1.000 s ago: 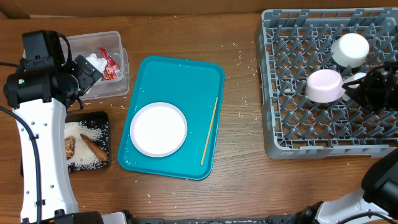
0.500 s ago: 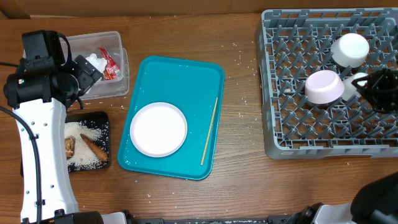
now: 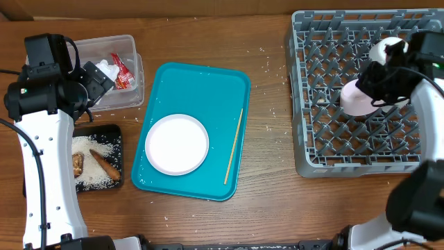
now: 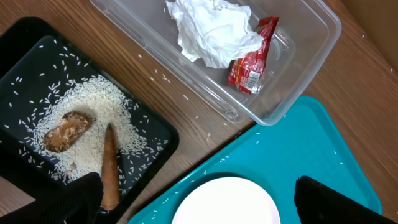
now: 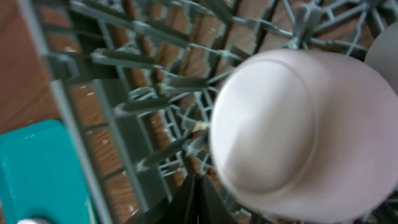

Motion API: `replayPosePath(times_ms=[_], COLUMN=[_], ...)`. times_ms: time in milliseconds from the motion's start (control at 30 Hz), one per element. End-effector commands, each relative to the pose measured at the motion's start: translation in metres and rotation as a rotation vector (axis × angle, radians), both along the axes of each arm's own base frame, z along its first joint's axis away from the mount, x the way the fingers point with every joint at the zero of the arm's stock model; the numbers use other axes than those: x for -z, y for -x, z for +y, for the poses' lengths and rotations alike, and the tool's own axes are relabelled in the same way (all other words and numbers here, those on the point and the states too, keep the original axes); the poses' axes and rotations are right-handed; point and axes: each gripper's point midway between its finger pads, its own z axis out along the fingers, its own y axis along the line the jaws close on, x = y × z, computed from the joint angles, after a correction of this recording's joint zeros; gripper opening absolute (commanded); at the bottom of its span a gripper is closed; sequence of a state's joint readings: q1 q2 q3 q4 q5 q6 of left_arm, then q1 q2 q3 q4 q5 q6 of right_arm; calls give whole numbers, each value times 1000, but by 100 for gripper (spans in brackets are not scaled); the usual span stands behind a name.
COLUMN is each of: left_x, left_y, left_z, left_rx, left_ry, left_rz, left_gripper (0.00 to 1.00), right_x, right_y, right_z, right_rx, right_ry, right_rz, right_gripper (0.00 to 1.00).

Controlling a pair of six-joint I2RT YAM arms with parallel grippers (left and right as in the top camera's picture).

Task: Sort waste into correct bins and load items into the dishwasher
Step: 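Lower the pink bowl upside down into the rack and release it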

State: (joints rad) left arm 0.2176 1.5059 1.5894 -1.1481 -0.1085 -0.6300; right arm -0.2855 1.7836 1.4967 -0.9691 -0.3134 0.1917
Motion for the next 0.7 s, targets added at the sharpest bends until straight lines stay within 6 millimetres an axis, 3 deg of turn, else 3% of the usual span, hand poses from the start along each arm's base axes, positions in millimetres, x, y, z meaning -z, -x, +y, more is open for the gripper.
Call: replayPosePath(times_ms=[0, 133, 467, 667], left_x=[-1, -1, -1, -1], left_y=[-1, -1, -1, -1], left_z=[-1, -1, -1, -1], left_rx=[-9, -9, -9, -9], left_ry=[6, 6, 6, 6], left_rz=[-6, -6, -6, -6], left_gripper=[100, 100, 100, 99], right_x=[24, 32, 12, 0], right_y=[3, 11, 29, 39], right_z=[-18, -33, -61, -62], right_rx=[107, 144, 206, 228], right_ry=[52, 113, 209, 216], right_rz=[88, 134, 204, 238], right_gripper=[4, 4, 4, 4])
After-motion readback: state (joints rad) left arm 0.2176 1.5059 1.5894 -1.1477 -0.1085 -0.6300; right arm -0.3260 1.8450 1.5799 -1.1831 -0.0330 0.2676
